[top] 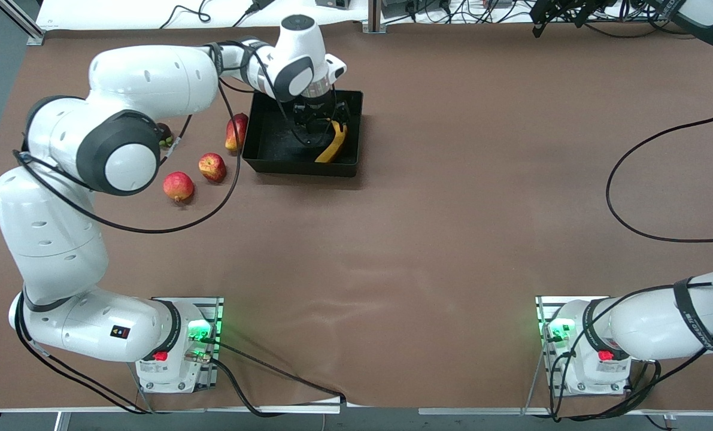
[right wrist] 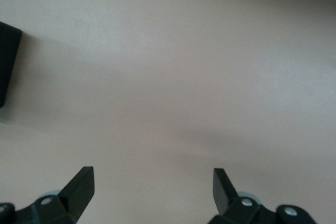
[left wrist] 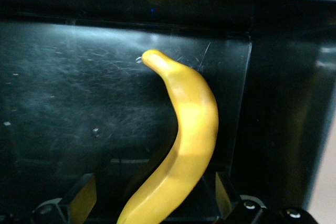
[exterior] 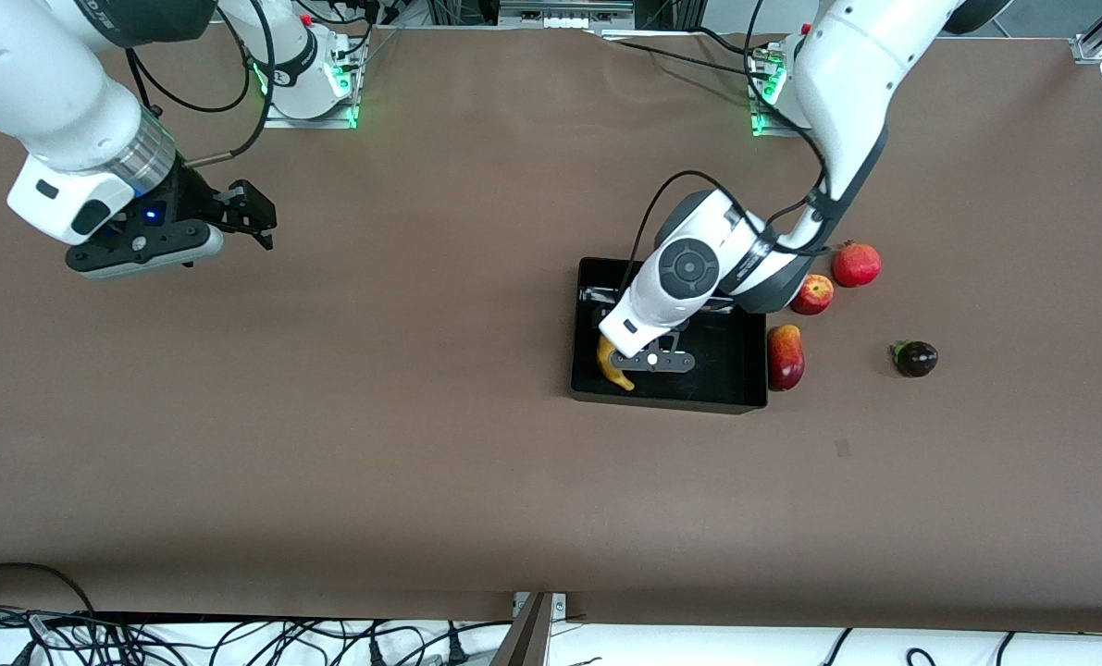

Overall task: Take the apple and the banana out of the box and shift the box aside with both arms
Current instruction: 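Reach the left gripper back into the tray and grasp the banana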

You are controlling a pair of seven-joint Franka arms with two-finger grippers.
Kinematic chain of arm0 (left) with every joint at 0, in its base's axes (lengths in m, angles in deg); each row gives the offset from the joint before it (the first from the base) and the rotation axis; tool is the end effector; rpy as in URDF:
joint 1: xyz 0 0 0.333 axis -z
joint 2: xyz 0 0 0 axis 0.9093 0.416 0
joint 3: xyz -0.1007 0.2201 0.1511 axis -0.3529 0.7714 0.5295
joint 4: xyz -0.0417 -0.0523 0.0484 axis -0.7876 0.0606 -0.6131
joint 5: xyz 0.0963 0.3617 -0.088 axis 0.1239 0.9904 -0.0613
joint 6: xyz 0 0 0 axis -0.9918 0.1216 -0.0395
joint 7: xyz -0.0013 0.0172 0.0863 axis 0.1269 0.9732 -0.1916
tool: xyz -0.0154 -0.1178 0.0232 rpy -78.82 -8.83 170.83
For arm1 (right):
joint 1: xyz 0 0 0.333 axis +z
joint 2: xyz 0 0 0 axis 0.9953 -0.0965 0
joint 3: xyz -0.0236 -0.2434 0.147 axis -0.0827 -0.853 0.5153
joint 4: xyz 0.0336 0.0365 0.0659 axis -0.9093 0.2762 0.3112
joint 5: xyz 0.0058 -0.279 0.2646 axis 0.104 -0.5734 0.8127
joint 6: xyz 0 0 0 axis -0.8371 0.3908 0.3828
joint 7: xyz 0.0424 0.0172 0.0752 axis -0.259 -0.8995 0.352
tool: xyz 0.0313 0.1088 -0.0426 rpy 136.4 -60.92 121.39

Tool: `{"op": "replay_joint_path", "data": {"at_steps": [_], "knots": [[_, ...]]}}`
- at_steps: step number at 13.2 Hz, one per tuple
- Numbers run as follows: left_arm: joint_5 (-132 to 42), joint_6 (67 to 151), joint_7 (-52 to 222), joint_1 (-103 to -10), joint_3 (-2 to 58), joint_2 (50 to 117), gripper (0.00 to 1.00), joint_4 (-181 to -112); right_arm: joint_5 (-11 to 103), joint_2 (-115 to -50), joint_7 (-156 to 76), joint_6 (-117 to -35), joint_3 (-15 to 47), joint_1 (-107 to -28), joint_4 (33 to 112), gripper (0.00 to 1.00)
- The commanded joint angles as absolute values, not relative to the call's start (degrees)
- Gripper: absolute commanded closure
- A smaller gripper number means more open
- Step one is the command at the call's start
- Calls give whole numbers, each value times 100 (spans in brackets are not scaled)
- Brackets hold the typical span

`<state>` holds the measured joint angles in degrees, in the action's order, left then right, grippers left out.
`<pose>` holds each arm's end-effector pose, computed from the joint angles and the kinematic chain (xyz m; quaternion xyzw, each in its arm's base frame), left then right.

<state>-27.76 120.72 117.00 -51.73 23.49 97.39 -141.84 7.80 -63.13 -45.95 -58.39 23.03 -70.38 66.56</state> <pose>0.5379 -0.3665 0.1947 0.9969 0.0090 -0.0658 0.0413 0.5543 0.1547 0.5307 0.9913 0.1314 0.0093 0.0062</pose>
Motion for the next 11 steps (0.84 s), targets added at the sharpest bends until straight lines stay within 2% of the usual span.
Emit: {"op": "replay_joint_path", "data": {"at_steps": [1,5,6,7,8,9,10,11], "knots": [[-2256,12271,12281,-4951,2396,10047,0,-13988,738,-6373,-4460,-5668,2305,-6987,6608,0],[-2025,12745,12572,-4933,2396,10320,0,-14128,870,-6478,-4539,-5721,2305,-6873,6626,0],[-2025,12755,12572,-4933,2396,10320,3,-14138,879,-6478,-4504,-5729,2305,-6873,6626,0],[-2025,12747,12581,-4942,2396,10320,43,-14138,984,-6478,-4539,-5756,2314,-6864,6635,0],[-2025,12712,12572,-4951,2388,10311,76,-14138,1037,-6478,-4556,-5756,2305,-6847,6635,0],[-2025,12685,12546,-4985,2387,10285,94,-14138,1029,-6478,-4556,-5756,2305,-6846,6635,0],[-2025,12563,12546,-5003,2387,10250,100,-14129,1037,-6478,-4556,-5738,2305,-6846,6635,0],[-2025,12370,12537,-5021,2379,10180,100,-14094,1037,-6478,-4556,-5730,2305,-6846,6635,0]]}}
